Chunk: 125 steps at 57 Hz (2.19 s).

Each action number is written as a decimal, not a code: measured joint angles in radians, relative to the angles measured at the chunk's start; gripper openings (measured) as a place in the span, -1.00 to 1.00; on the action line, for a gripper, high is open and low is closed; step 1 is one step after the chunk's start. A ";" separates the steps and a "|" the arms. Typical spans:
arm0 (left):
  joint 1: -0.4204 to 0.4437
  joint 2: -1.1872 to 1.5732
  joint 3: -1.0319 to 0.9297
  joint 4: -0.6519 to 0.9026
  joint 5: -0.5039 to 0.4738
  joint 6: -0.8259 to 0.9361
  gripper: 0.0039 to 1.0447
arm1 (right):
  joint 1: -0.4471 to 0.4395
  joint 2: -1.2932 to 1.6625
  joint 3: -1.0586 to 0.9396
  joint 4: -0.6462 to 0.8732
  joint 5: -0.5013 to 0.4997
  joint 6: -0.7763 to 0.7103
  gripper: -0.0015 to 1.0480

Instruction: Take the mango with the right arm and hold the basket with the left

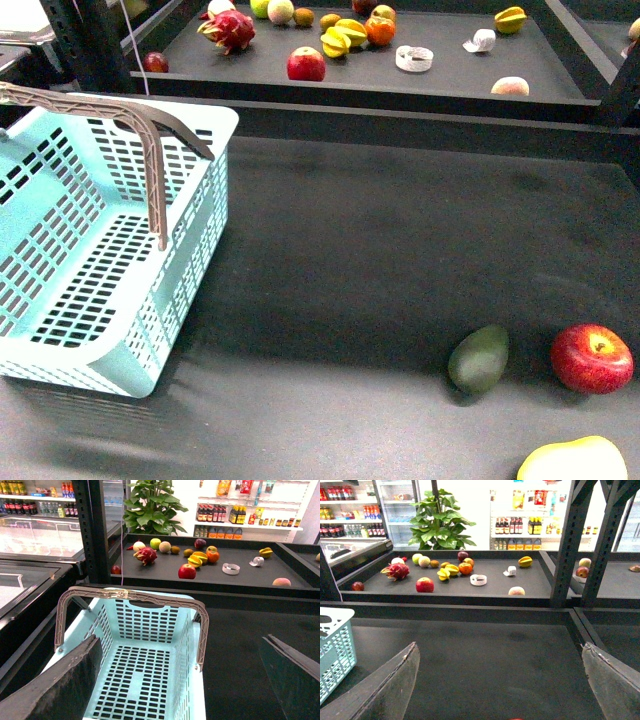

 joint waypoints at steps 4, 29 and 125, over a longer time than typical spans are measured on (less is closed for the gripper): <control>0.000 0.000 0.000 0.000 0.000 0.000 0.89 | 0.000 0.000 0.000 0.000 0.000 0.000 0.85; 0.000 0.000 0.000 0.000 0.000 0.000 0.89 | 0.000 0.000 0.000 0.000 0.000 0.000 0.85; -0.024 1.955 0.743 0.854 -0.190 -0.824 0.89 | 0.000 0.000 0.000 0.000 0.000 0.000 0.85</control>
